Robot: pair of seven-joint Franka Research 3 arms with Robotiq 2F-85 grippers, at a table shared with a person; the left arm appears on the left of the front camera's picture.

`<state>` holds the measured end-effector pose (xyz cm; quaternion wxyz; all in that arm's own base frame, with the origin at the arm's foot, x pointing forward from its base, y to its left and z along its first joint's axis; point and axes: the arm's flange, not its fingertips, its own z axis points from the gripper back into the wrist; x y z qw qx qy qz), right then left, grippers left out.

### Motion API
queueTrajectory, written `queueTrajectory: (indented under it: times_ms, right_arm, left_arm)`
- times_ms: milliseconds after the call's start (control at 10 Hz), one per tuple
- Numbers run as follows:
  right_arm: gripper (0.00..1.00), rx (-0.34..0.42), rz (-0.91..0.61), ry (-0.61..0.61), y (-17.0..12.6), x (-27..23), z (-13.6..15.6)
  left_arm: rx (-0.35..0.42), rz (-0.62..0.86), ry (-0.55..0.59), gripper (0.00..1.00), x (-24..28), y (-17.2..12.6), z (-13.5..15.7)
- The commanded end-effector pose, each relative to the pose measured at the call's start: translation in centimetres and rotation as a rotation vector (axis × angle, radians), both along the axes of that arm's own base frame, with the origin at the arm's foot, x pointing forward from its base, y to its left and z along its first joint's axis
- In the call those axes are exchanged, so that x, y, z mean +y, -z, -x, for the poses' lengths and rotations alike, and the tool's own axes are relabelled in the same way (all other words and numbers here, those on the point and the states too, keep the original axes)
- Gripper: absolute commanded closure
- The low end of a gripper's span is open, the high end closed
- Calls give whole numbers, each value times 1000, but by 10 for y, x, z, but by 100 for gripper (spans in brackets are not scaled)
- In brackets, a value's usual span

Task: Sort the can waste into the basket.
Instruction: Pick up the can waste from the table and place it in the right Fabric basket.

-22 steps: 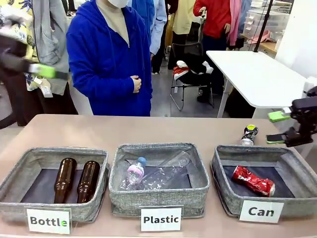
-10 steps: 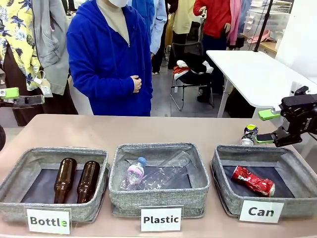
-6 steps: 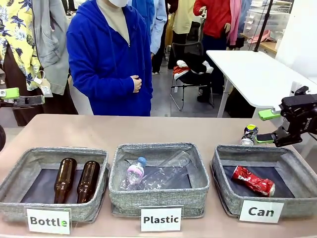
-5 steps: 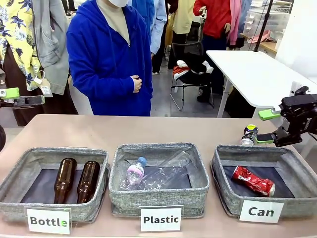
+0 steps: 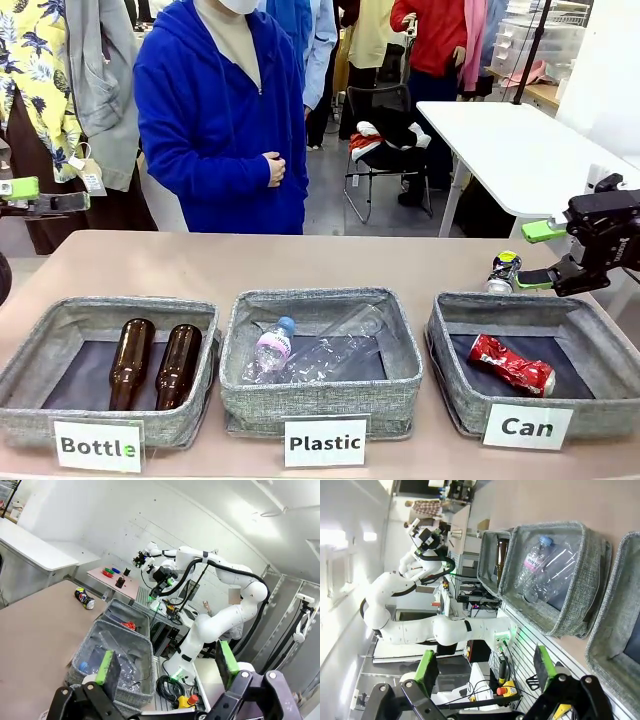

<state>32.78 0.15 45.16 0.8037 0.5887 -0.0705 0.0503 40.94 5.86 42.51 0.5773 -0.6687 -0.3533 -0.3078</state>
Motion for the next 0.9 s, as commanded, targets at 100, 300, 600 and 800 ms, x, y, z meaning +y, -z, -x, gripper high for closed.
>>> queueTrajectory:
  times_ms: [100,300,600,800]
  right_arm:
    - [0,-12,16,4,0,-2,1]
    - [0,-130,387,123,-15,3,4]
    - [0,-161,1226,452,-14,0,-24]
    - [0,-216,1276,586,-17,-5,-23]
  left_arm:
    - [10,-13,5,0,0,-1,2]
    - [10,-13,5,0,0,-1,2]
    - [10,-13,5,0,0,-1,2]
    - [10,-13,5,0,0,-1,2]
